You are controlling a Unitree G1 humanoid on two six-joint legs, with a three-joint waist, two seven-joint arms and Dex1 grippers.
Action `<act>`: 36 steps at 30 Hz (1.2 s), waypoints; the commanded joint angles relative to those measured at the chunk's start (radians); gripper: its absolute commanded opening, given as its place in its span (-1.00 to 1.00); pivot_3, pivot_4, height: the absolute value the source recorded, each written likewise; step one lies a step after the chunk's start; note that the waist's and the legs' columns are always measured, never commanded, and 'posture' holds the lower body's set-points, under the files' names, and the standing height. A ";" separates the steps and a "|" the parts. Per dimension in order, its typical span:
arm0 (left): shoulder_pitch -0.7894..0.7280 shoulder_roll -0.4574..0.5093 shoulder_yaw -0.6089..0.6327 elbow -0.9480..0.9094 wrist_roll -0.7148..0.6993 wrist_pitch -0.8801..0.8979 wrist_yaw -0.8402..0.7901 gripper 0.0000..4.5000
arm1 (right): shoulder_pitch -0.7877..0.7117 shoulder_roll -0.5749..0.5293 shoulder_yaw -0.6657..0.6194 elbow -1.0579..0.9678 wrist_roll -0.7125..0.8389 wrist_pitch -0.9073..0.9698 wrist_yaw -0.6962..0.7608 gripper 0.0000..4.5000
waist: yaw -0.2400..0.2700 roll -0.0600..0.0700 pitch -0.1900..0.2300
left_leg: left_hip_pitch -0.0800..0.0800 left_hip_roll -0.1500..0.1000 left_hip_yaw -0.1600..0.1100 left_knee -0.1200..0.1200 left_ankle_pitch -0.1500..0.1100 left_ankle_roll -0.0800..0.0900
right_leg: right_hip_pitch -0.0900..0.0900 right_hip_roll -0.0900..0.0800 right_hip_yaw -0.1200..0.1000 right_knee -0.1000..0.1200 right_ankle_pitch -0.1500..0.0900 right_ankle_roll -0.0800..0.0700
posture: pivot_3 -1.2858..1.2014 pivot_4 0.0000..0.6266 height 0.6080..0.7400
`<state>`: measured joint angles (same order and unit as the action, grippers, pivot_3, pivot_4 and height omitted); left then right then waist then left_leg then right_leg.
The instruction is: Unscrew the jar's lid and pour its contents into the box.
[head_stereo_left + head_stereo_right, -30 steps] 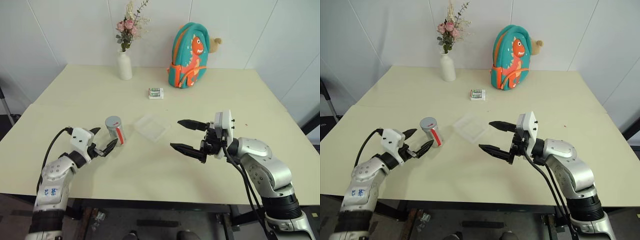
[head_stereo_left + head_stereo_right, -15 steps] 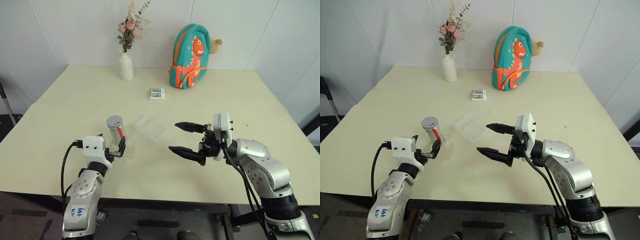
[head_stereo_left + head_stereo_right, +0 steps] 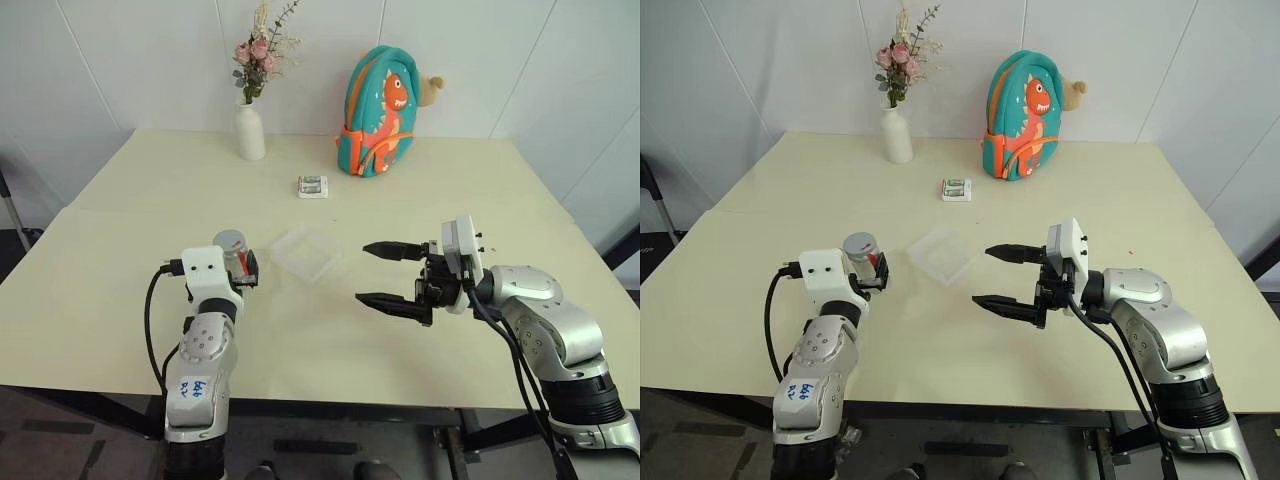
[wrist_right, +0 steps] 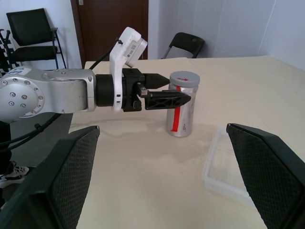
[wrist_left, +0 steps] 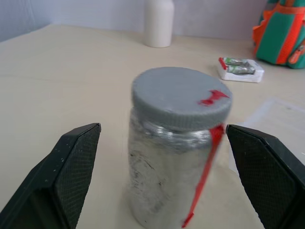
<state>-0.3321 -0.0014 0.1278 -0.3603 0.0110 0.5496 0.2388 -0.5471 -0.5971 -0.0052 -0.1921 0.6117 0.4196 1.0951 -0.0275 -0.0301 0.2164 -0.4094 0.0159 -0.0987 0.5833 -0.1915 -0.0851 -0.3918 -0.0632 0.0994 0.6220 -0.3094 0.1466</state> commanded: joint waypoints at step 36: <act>-0.184 -0.055 -0.002 0.310 0.126 -0.160 0.182 0.82 | 0.013 0.012 -0.015 -0.038 0.022 0.019 0.001 1.00 | 0.001 0.000 0.000 | -0.001 0.000 0.000 0.001 0.000 0.000 | 0.000 0.000 0.000 -0.001 0.001 0.002 | 0.03 -0.52 1.00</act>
<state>-0.5107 -0.0627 0.1309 -0.0263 0.1235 0.4025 0.4188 -0.5363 -0.5843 -0.0042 -0.1977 0.6152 0.4397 1.0970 -0.0266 -0.0301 0.2164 -0.4108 0.0156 -0.0987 0.5843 -0.1919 -0.0853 -0.3920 -0.0632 0.0994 0.6214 -0.3085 0.1482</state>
